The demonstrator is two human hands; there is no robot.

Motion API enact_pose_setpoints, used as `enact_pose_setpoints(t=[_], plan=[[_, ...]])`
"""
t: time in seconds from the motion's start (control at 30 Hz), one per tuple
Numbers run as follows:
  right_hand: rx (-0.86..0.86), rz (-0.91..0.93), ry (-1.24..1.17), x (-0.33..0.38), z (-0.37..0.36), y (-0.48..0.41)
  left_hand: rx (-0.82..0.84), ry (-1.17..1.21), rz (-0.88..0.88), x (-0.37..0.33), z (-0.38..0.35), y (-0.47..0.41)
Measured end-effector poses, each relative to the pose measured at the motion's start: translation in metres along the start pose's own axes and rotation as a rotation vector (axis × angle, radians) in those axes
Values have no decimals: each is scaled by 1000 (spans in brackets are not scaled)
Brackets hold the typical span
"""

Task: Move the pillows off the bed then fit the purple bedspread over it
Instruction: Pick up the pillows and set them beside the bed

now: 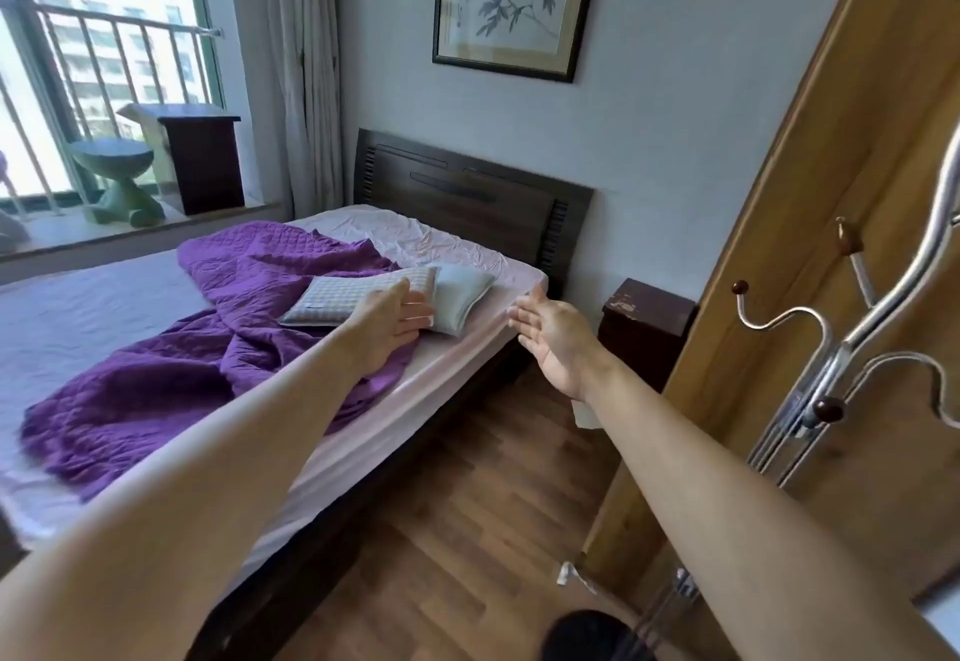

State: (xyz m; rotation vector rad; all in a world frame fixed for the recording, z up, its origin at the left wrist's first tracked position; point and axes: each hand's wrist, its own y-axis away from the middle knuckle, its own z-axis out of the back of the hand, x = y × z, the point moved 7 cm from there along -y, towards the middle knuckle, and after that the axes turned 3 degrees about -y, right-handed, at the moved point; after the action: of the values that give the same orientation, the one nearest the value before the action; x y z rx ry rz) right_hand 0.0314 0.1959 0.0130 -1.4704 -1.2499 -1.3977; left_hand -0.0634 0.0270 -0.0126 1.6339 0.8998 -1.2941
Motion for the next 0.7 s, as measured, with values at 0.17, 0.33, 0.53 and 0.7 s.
enact_pose_setpoints(t=[0.17,0.33,0.53,0.7], plan=[[2,-43,-38,-16,4,-36,-27,10,42,5,2,-33],[-14,-68,-88,-37,9,-100,-39,6,80,20,8,-94],[-25,-108,-105,-53,6,-215,-49,32,139,28,29,-211],[-49,-131,-110,-48,-2,-319,-53,51,172,18,54,-306]])
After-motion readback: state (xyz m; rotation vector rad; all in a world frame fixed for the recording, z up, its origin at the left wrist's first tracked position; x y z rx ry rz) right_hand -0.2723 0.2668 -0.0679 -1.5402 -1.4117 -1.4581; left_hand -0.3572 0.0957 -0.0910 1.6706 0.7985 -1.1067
